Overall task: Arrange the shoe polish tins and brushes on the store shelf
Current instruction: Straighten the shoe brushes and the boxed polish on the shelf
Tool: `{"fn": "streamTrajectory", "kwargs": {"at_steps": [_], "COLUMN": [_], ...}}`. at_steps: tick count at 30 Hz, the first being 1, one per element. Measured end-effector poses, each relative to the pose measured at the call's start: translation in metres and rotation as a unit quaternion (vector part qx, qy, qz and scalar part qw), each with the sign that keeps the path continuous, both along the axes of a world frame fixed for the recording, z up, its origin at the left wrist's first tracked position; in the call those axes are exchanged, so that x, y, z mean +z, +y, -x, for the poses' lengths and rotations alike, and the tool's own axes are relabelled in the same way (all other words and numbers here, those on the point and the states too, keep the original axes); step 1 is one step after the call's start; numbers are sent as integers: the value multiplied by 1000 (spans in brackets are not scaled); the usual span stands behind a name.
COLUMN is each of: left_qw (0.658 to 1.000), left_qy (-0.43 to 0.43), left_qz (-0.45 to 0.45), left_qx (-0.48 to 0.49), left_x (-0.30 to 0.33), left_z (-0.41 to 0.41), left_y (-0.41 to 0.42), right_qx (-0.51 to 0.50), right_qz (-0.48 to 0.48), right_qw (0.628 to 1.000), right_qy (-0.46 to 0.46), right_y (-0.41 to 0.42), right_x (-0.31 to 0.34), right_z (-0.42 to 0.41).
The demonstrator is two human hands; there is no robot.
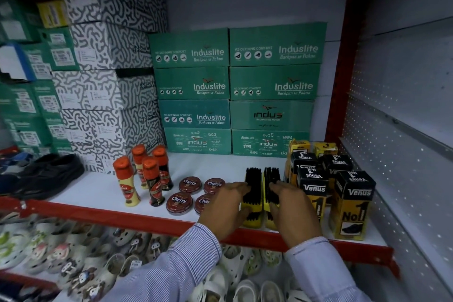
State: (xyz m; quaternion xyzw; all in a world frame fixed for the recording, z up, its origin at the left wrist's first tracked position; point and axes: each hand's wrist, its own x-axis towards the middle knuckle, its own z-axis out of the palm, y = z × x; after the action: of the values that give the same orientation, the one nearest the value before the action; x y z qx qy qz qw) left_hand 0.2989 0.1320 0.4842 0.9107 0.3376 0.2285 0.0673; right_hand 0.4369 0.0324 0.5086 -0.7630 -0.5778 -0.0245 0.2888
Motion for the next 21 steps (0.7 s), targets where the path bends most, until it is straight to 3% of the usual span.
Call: {"fn": "streamTrajectory", "kwargs": {"at_steps": [3,7,12,16,21], "left_qw": [998,991,985,985,984], "left_qy": [-43,-109,-112,-103,-112], "left_qz": [-24,-49,-46,-55,-60], "left_qx": [-24,-65,-127,-127,-125], "left_x": [13,36,47,44,42], "left_z": [-8,-38,-78,-92,-95], "left_y": [-12,-33,-52,-50,-48], "right_qx": [5,-63,-128,-148,-168], "right_qz": [-95,-210,-178,-114,-109], "right_qw": [995,975,975,982,980], "right_qy": [-12,-40,-41,-4,-1], "right_y": [-24,-52,-69,-64,-54], "right_x": [18,44,50,39,35], "right_z": [-8,-30,-72,-83,-88]}}
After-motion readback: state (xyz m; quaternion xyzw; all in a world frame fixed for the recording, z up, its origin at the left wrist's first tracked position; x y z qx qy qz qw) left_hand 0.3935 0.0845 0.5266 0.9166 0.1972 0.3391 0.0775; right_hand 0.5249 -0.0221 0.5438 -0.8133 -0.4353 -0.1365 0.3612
